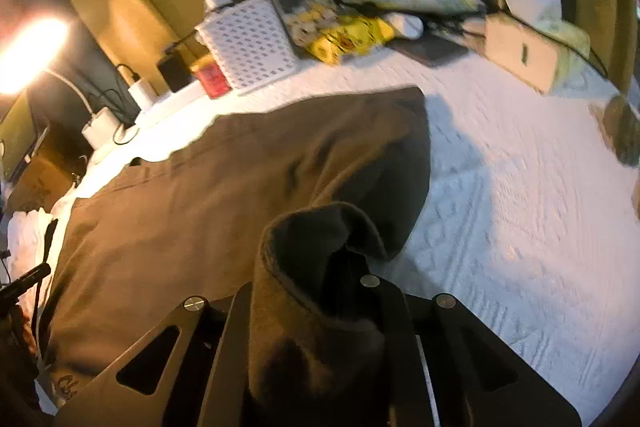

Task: Fold small clothes
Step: 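Grasp the brown shirt edge with the right tool and lift it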

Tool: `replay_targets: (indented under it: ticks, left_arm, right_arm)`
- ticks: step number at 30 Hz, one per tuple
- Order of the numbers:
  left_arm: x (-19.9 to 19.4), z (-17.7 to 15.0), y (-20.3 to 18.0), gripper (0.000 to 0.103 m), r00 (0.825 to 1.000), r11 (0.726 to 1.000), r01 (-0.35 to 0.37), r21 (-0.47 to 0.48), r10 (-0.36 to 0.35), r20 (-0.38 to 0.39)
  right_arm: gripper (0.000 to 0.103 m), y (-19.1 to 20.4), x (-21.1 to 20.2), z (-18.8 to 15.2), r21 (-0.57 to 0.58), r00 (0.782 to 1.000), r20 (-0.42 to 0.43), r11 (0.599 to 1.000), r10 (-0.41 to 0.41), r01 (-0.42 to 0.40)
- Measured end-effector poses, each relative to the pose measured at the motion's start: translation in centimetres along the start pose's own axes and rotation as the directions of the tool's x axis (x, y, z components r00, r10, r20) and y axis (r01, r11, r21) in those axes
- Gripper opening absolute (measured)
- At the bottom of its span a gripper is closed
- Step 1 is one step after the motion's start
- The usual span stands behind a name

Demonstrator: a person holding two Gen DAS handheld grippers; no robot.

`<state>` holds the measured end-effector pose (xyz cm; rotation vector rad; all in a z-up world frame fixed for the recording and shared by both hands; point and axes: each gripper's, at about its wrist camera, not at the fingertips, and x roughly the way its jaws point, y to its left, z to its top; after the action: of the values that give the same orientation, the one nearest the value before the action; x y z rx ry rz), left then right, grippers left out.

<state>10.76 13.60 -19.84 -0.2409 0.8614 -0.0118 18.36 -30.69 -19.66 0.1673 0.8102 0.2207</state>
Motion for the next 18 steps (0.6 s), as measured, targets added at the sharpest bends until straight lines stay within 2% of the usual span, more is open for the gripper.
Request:
replay_targets:
  ticks: [7, 11, 18]
  left_arm:
    - [-1.2, 0.0, 0.4, 0.079, 0.999, 1.0, 0.023, 0.01, -0.023, 0.045]
    - [-2.3, -0.1, 0.9, 0.079, 0.995, 0.998, -0.038, 0.048, 0.033, 0.092]
    - [-3.4, -0.6, 2.9, 0.079, 0.994, 1.0, -0.009, 0.005, 0.008, 0.11]
  right_arm:
    - [0.011, 5.1, -1.1, 1.3, -0.091, 0.998, 0.029, 0.994, 0.06, -0.057]
    - [0.011, 8.5, -1.2, 1.4, -0.149, 0.995, 0.026, 0.985, 0.096, -0.091]
    - [0.011, 13.5, -0.4, 0.9, -0.218, 0.989, -0.011, 0.965, 0.151, -0.15]
